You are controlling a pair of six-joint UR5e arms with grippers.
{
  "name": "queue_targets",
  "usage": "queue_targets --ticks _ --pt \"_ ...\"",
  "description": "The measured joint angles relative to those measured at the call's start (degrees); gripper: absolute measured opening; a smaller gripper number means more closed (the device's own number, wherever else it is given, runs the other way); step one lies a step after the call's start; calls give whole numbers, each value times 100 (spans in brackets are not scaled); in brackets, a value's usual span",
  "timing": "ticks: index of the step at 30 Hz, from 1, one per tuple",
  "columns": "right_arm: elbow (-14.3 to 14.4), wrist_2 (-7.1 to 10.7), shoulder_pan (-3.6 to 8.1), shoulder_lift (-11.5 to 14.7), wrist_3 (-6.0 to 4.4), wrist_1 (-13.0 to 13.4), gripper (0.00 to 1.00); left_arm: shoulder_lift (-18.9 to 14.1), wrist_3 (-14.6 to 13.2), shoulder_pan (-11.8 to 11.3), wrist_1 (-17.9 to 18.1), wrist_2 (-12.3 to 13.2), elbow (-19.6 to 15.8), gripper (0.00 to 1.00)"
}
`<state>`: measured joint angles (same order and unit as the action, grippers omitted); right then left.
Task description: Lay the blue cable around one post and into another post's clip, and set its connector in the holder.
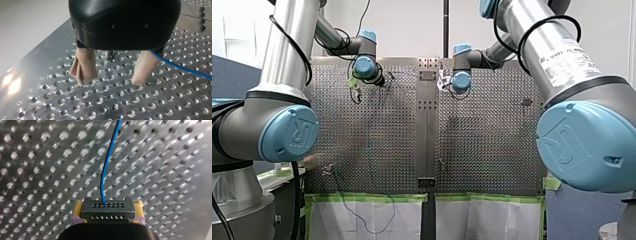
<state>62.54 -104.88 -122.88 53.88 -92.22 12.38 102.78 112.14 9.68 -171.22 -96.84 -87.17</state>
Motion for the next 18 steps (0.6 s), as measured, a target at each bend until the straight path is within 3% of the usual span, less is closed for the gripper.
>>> queue_targets --ticks 7,18 --pt "366 -119 169 -292 -87 365 0 0 -14 33 0 -67 0 100" --pt "898 -528 271 -820 -256 898 0 -1 -33 69 -9 -116 0 100"
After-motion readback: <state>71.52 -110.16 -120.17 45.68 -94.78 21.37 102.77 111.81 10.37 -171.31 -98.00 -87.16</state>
